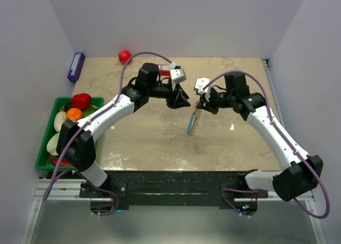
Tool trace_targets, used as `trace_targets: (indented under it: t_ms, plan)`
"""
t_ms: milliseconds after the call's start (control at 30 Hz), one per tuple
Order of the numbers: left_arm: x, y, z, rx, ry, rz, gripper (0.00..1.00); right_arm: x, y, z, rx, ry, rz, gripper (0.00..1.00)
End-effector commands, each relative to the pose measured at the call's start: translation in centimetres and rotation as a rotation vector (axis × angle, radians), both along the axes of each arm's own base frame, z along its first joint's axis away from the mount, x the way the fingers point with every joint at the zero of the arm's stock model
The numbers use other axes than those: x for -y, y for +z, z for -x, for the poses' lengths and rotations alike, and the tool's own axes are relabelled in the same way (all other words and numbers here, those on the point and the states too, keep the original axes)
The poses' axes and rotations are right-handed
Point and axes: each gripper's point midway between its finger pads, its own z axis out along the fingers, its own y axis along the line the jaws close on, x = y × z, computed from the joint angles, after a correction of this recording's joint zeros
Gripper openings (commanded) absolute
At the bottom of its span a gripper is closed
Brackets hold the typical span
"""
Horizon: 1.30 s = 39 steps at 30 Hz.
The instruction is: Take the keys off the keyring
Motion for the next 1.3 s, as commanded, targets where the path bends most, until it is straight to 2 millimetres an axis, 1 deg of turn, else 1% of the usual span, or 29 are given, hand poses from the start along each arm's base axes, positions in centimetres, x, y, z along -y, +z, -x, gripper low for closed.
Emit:
trace_targets:
  t_ms: [0, 67, 100, 167, 200, 233, 433, 633, 833, 900, 1000, 1133, 1167, 1267]
  plan:
    - [0.2, 2.7, -1.3, 0.068, 0.056, -0.005, 0.47, -0.3, 4.2, -2.4, 0.11, -0.155, -0.096, 0.0]
    - [0.6, 2.4, -1.1, 0.049, 0.048, -0.007, 0.48, -0.7, 4.9, -2.4, 0.122, -0.175, -0.121, 0.0]
    - [0.8, 2.9, -1.0, 0.038, 0.04, 0.005, 0.48, -0.7, 5.0, -2.4, 0.124, -0.188, -0.125, 0.0]
    - [1.3, 2.9, -0.7, 0.015, 0.025, 0.018, 0.48, -1.1, 5.3, -2.5, 0.133, -0.215, -0.129, 0.0]
    - [1.5, 3.3, -0.6, 0.01, 0.025, 0.027, 0.48, -1.2, 5.3, -2.5, 0.131, -0.22, -0.133, 0.0]
    - [1.7, 3.2, -0.7, 0.003, 0.028, 0.024, 0.48, -1.3, 5.4, -2.6, 0.133, -0.237, -0.139, 0.0]
    - [2.6, 2.9, 0.3, -0.004, -0.005, 0.023, 0.48, -0.7, 5.5, -3.5, 0.157, -0.309, -0.136, 0.0]
    - [2.8, 2.4, 0.1, 0.001, 0.019, 0.004, 0.48, -0.7, 5.9, -3.4, 0.162, -0.314, -0.152, 0.0]
    - [3.1, 1.8, -0.3, 0.002, 0.036, -0.008, 0.43, -0.7, 6.1, -3.2, 0.158, -0.311, -0.155, 0.0]
    - [3.1, 1.4, -0.6, 0.002, 0.059, -0.022, 0.41, -0.7, 6.0, -3.2, 0.157, -0.309, -0.153, 0.0]
    - [3.2, 1.3, -1.1, 0.009, 0.085, -0.031, 0.4, -0.7, 5.9, -3.1, 0.154, -0.309, -0.154, 0.0]
    - [3.2, 1.2, -1.3, 0.007, 0.09, -0.036, 0.31, -0.7, 5.9, -3.1, 0.157, -0.309, -0.151, 0.0]
    - [3.2, 1.2, -1.4, 0.009, 0.097, -0.038, 0.24, -0.7, 5.8, -3.1, 0.159, -0.308, -0.148, 0.0]
    - [3.1, 1.0, -1.5, 0.01, 0.105, -0.043, 0.14, -0.6, 5.7, -3.1, 0.166, -0.312, -0.142, 0.0]
